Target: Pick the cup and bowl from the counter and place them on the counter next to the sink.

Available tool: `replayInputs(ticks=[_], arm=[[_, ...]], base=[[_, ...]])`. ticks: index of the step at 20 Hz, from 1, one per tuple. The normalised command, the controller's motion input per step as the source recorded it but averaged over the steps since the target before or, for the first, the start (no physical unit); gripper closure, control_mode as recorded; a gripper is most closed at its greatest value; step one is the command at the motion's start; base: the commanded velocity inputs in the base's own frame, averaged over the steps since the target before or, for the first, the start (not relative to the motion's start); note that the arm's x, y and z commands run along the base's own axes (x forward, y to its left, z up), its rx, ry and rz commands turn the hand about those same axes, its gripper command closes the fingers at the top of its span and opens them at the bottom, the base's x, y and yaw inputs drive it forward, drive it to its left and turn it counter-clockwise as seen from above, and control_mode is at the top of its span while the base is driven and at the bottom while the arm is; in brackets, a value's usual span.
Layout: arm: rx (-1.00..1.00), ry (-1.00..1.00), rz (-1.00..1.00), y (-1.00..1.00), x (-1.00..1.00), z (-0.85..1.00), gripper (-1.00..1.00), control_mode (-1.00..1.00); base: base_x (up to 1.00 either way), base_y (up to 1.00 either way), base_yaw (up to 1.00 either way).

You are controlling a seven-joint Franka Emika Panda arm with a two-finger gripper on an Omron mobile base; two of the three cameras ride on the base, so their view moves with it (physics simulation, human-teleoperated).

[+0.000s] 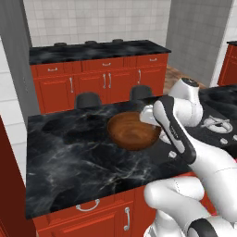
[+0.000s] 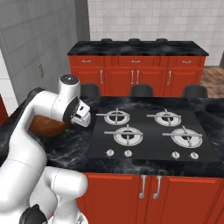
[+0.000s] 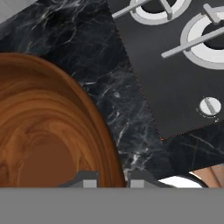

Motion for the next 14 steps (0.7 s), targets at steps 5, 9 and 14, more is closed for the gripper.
replayInputs(ticks=[5, 9, 14], arm=[[0.00, 0.02, 0.00, -0.37, -0.64, 0.16, 1.00, -1.00], [0.01, 0.03, 0.00, -0.28, -0.65, 0.22, 1.00, -1.00], [0.03, 0.03, 0.00, -0.15, -0.53, 0.41, 1.00, -1.00]], base=[[0.00, 0.00, 0.00], [0.00, 0.00, 0.00], [0.00, 0.00, 0.00]])
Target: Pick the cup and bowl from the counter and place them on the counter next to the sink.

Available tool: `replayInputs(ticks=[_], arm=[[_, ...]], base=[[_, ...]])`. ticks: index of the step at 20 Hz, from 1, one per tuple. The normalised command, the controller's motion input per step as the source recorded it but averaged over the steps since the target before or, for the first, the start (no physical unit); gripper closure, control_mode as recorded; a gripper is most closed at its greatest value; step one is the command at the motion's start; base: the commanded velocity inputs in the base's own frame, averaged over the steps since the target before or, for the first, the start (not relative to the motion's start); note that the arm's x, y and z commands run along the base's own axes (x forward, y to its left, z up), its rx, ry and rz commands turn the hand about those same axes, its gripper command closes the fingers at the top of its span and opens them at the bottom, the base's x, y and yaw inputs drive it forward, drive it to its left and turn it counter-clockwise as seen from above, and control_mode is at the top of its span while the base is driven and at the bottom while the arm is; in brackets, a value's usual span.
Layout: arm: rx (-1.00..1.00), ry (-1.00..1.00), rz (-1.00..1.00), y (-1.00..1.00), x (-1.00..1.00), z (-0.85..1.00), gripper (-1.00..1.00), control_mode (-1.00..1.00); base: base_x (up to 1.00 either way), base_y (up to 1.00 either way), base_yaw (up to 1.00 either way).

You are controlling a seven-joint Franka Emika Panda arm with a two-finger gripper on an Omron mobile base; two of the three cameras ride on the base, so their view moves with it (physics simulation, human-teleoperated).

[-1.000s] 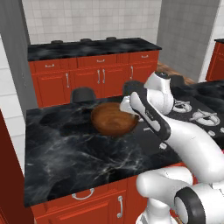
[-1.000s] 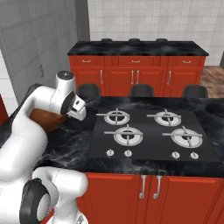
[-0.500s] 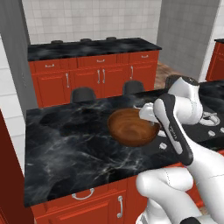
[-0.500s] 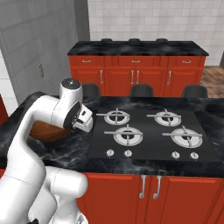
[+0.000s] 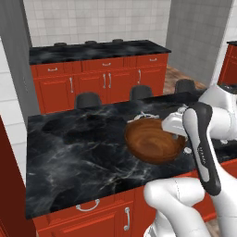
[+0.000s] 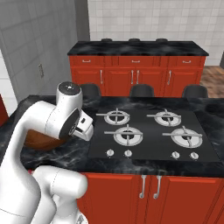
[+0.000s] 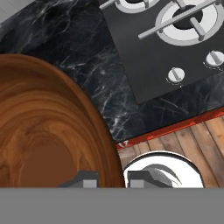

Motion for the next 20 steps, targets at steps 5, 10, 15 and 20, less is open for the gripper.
replayInputs(ticks=[5, 10, 15, 20], arm=[[0.02, 0.03, 0.00, -0.03, -0.19, 0.40, 1.00, -1.00], [0.00, 0.01, 0.00, 0.00, 0.00, 0.07, 1.00, -1.00], [0.00, 0.00, 0.00, 0.00, 0.00, 0.00, 1.00, -1.00], [0.00, 0.00, 0.00, 0.00, 0.00, 0.00, 1.00, -1.00]], base=[[0.00, 0.00, 0.00], [0.00, 0.00, 0.00], [0.00, 0.00, 0.00], [0.00, 0.00, 0.00]])
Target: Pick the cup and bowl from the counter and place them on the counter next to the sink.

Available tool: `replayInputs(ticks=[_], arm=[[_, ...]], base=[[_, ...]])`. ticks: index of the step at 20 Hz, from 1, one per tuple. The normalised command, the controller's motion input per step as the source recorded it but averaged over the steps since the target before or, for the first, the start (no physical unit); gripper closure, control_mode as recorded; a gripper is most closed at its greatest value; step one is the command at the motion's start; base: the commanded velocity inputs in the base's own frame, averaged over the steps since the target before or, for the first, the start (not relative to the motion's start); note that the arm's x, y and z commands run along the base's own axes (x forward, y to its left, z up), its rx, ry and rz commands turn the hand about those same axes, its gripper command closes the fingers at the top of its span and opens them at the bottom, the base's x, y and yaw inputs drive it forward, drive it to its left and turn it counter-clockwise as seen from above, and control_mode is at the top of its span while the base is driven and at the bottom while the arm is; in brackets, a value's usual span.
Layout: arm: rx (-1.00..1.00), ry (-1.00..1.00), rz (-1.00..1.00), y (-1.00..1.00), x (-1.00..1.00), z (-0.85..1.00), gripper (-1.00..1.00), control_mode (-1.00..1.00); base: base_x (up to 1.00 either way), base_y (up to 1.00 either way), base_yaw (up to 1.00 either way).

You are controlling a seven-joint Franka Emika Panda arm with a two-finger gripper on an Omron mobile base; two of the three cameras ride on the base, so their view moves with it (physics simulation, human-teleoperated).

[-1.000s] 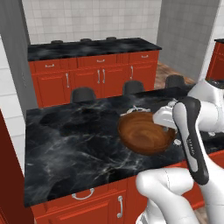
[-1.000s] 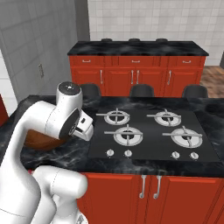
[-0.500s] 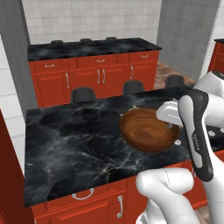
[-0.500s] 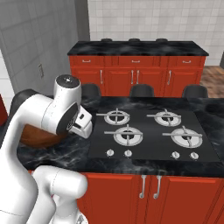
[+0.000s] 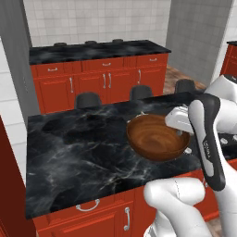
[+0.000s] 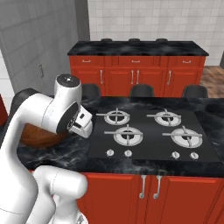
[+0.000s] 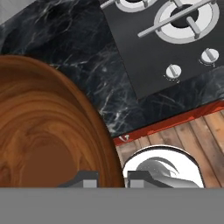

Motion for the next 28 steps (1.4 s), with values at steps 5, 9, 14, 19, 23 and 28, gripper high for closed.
replayInputs(ticks=[5, 9, 14, 19, 23, 28], arm=[[0.00, 0.00, 0.00, 0.00, 0.00, 0.00, 1.00, 1.00], [0.00, 0.00, 0.00, 0.00, 0.00, 0.00, 1.00, 1.00], [0.00, 0.00, 0.00, 0.00, 0.00, 0.00, 1.00, 1.00], [0.00, 0.00, 0.00, 0.00, 0.00, 0.00, 1.00, 1.00], [0.00, 0.00, 0.00, 0.00, 0.00, 0.00, 1.00, 1.00], [0.00, 0.00, 0.00, 0.00, 0.00, 0.00, 1.00, 1.00]], base=[[-0.07, 0.00, 0.00], [-0.79, -0.19, -0.12], [-0.66, -0.27, -0.20], [-0.07, -0.18, -0.29], [0.00, -0.67, -0.48], [0.02, -0.75, -0.62]])
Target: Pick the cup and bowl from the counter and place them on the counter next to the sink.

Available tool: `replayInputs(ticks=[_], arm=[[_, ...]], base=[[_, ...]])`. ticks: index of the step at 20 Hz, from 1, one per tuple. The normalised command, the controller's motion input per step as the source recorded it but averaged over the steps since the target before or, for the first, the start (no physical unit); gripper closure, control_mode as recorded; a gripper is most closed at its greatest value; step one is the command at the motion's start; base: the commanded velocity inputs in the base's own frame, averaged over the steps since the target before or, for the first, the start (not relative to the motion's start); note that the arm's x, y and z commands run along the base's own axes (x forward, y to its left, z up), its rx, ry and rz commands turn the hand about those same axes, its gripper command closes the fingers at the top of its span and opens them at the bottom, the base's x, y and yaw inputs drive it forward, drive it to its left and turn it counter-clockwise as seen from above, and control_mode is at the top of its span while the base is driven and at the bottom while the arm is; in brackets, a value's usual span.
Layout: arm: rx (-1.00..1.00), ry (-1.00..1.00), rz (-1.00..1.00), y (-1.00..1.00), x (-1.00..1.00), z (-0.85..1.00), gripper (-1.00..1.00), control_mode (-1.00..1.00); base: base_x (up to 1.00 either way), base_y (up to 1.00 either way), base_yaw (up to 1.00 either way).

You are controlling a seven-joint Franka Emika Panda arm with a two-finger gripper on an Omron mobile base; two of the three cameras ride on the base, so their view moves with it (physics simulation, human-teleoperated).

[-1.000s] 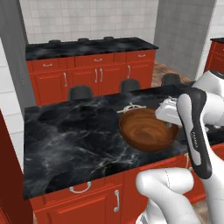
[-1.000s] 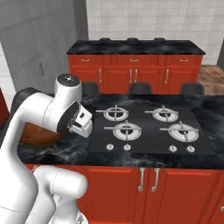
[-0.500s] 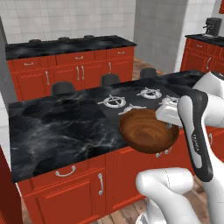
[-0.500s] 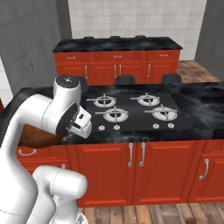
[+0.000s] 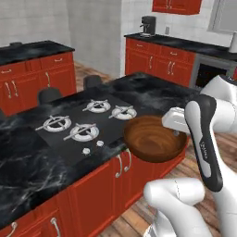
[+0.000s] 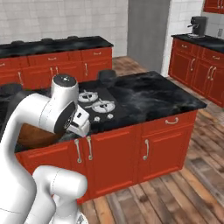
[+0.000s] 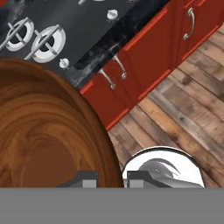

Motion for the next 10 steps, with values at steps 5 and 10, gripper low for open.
replayInputs(ticks=[5, 10], arm=[[0.00, 0.00, 0.00, 0.00, 0.00, 0.00, 1.00, 1.00], [0.00, 0.00, 0.00, 0.00, 0.00, 0.00, 1.00, 1.00]], base=[[0.15, -0.71, -0.69], [0.19, -0.54, -0.66]])
